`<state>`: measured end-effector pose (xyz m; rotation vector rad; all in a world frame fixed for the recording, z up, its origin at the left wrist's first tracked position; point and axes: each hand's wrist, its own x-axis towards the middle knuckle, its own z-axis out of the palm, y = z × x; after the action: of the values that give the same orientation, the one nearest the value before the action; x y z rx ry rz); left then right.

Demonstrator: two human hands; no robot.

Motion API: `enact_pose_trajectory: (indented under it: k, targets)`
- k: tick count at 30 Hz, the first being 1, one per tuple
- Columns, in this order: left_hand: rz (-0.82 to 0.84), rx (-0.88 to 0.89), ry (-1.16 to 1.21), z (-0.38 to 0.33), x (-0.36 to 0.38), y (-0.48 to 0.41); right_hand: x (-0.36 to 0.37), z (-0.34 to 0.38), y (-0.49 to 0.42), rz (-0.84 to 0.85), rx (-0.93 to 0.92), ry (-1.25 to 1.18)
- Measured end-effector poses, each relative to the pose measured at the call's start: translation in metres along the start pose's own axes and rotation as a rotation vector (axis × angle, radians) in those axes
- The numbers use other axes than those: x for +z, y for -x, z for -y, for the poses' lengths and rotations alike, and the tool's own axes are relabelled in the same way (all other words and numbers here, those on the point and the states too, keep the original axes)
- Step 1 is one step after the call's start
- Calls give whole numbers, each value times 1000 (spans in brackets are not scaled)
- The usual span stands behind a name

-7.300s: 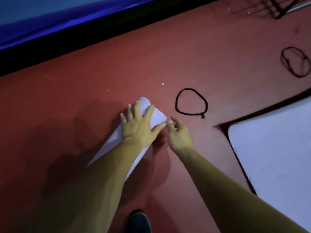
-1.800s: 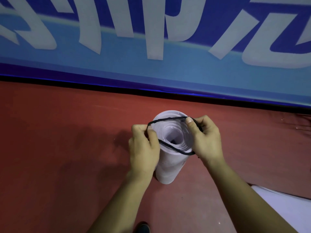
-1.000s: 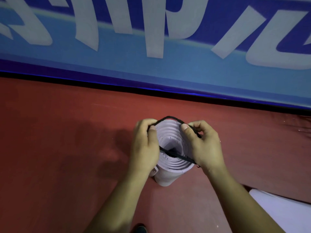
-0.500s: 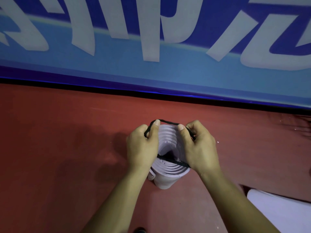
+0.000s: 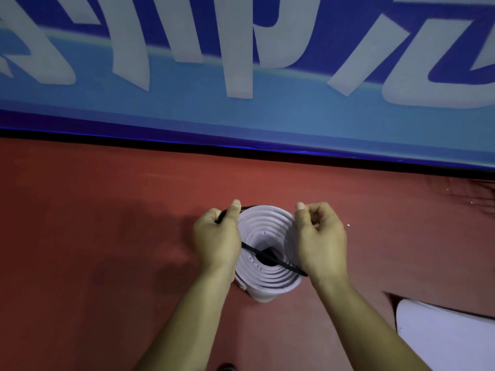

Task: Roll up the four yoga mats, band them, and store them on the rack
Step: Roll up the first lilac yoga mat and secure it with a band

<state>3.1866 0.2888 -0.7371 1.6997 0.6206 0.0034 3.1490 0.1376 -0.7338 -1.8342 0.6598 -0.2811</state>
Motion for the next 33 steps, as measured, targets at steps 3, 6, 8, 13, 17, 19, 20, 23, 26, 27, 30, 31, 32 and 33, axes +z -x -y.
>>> enact_pose_trajectory:
  k: [3,6,8,13,17,19,20,23,26,27,30,31,32,33]
  targets:
    - [-32,-39,27,1,5,0,-8,3,2,45,-11,-28]
    - [-39,-41,23,3,12,0,-26,-7,23,180,21,-77]
    - [-30,-7,-5,5,17,2,-33,-18,44,269,64,-127]
    - [8,58,-29,9,24,10,-25,-31,55,193,83,-168]
    - [17,70,86,12,12,18,-13,-25,45,195,88,-166]
    - [72,129,29,21,6,31,-7,-22,46,134,22,12]
    - [67,133,26,25,6,36,-4,-20,47,100,3,83]
    - [-27,61,113,25,10,42,2,-15,50,63,25,86]
    - [-117,54,126,25,8,37,1,-18,51,-2,14,-54]
    - [-100,64,99,25,6,36,0,-18,50,-8,-2,-79]
    - [-35,123,-10,25,-1,33,-2,-17,48,31,-54,-76]
    - [-8,150,-44,23,-2,31,-2,-17,47,45,-57,-75]
    - [21,167,-75,19,-3,30,-3,-16,46,55,-57,-75]
    - [39,169,-111,16,-3,28,-3,-15,45,63,-54,-77]
